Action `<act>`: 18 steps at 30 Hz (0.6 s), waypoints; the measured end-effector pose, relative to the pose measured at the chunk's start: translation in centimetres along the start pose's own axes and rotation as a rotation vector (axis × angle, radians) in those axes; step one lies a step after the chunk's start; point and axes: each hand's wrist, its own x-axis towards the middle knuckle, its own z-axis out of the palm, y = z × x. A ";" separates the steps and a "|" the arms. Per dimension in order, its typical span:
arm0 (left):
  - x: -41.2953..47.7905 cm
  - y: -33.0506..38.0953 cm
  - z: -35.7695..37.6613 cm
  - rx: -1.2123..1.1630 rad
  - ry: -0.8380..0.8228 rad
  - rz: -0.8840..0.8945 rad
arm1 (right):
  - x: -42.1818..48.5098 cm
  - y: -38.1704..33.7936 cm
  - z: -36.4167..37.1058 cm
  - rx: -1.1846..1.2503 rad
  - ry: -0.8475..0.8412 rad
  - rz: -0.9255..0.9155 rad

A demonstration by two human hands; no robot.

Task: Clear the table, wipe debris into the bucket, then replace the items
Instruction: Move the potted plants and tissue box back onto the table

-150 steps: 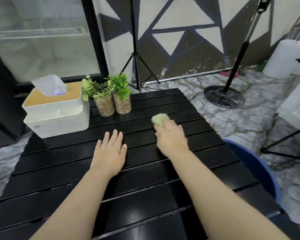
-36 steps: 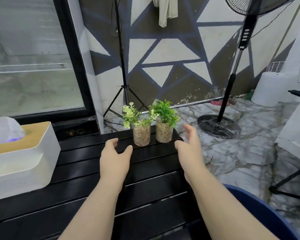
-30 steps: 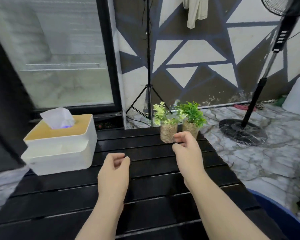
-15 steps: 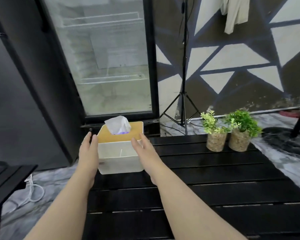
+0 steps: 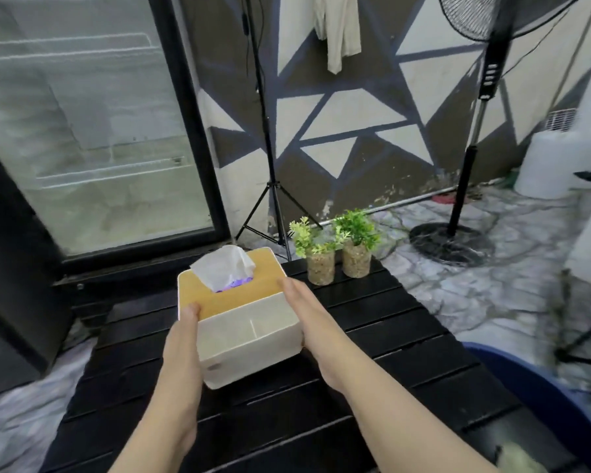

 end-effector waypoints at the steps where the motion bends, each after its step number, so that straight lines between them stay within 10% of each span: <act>1: -0.7 -0.1 1.9 -0.021 -0.016 -0.001 | -1.0 -0.1 -2.0 -0.004 0.035 -0.006; 18: -5.1 -3.2 19.4 0.067 -0.121 -0.021 | -6.4 -0.6 -19.6 0.027 0.215 0.010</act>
